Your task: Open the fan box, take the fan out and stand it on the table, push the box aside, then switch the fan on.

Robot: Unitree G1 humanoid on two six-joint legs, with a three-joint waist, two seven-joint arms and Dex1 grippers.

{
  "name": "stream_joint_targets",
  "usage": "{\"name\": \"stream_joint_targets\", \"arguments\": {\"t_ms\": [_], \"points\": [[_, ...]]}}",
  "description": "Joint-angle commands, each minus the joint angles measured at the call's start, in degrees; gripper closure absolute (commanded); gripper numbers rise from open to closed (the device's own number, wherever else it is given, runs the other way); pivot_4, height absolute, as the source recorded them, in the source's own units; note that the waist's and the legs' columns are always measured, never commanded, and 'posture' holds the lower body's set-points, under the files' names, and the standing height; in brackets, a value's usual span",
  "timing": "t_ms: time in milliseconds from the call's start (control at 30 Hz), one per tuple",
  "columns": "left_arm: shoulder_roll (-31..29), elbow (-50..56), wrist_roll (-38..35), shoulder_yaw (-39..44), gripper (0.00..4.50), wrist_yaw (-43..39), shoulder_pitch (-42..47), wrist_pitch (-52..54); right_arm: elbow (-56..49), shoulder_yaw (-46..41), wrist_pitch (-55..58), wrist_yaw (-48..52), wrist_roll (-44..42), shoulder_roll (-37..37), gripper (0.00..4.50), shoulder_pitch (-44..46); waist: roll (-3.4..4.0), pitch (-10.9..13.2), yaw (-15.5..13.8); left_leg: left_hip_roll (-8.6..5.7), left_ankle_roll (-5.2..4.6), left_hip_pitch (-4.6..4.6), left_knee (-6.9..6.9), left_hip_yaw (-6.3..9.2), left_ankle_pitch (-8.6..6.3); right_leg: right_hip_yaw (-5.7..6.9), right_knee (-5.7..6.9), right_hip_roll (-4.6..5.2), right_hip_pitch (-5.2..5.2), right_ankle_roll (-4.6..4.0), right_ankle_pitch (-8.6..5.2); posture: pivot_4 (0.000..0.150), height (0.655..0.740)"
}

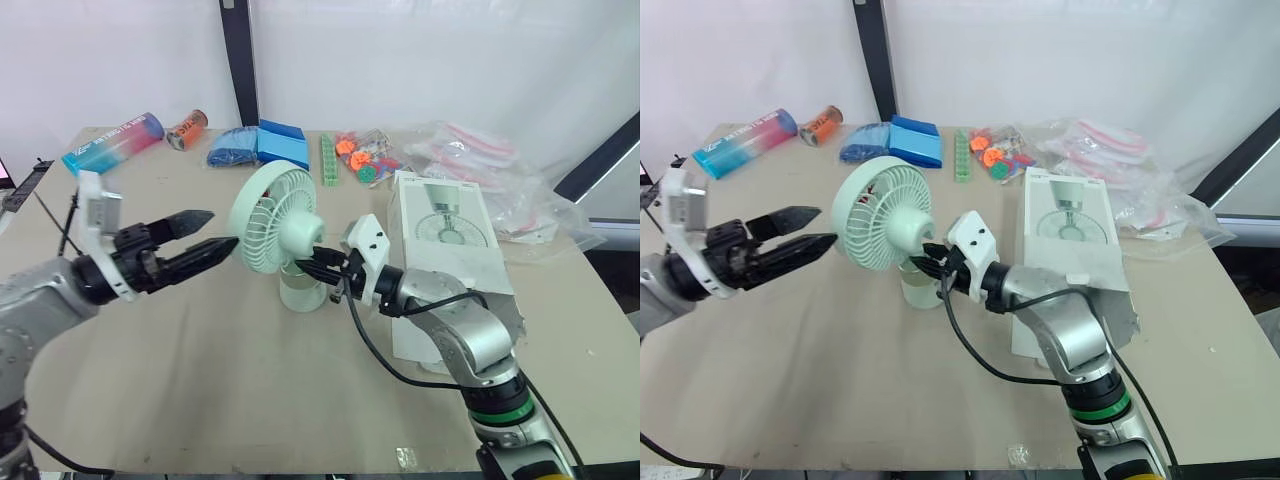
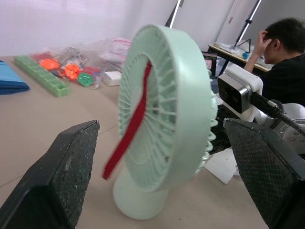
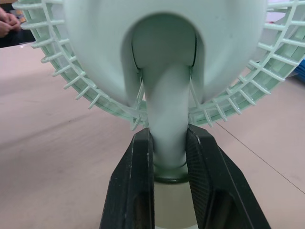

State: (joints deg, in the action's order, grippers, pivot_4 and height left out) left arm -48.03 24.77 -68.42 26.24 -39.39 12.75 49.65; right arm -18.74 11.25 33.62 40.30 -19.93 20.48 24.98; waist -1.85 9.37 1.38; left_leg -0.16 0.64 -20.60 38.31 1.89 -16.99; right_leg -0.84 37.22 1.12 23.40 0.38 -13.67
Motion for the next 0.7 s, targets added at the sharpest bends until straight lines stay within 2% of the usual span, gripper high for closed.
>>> {"name": "stream_joint_targets", "arguments": {"t_ms": [33, 300, 400, 500, 700], "points": [[-2.42, -2.20, 2.04, 2.53, 0.06, -3.79, -1.24, -1.45, -0.88, -2.58, -5.00, 5.83, -3.90, 0.94, 4.13, 0.93, 0.07, 0.05, -0.01, 0.00, 0.00, 0.00, -0.01, -0.01, 0.00, -0.02, 0.00, 0.00, 0.00, 0.00, 0.00, 0.150, 0.7400], [-4.72, -5.92, 4.37, 3.72, 0.06, -8.41, -2.56, -1.45, -1.80, -3.30, -6.99, 15.28, -9.81, 3.84, 4.13, 0.81, 0.07, 0.07, -0.04, 0.01, 0.00, -0.01, -0.01, 0.01, 0.00, 0.00, -0.02, 0.02, 0.01, -0.01, -0.01, 0.150, 0.7400], [-5.16, -5.52, 4.86, 3.10, 0.83, -10.61, -4.86, -0.88, -2.96, -2.52, -6.96, 18.56, -11.52, 5.30, 4.13, 0.23, 0.10, 0.09, -0.03, 0.02, 0.00, -0.01, -0.01, 0.00, 0.00, 0.01, -0.01, 0.04, 0.01, -0.02, 0.00, 0.150, 0.7400], [-4.64, -3.74, 6.26, 1.11, 1.87, -12.25, -8.26, -1.30, -4.11, -0.86, -7.12, 22.13, -11.83, 7.27, 4.13, -0.52, 0.17, 0.14, -0.04, 0.02, -0.01, 0.00, -0.03, -0.01, 0.00, 0.02, -0.02, 0.06, 0.02, -0.02, -0.01, 0.150, 0.7400], [-2.46, 2.27, 14.98, -6.86, 3.96, -14.08, -14.59, -6.98, -4.34, 1.45, -8.44, 26.42, -10.94, 9.29, 4.13, -2.02, 0.19, 0.15, -0.09, 0.02, -0.01, 0.00, -0.03, -0.02, 0.00, 0.04, -0.04, 0.10, 0.00, -0.03, -0.01, 0.150, 0.7400]]}}
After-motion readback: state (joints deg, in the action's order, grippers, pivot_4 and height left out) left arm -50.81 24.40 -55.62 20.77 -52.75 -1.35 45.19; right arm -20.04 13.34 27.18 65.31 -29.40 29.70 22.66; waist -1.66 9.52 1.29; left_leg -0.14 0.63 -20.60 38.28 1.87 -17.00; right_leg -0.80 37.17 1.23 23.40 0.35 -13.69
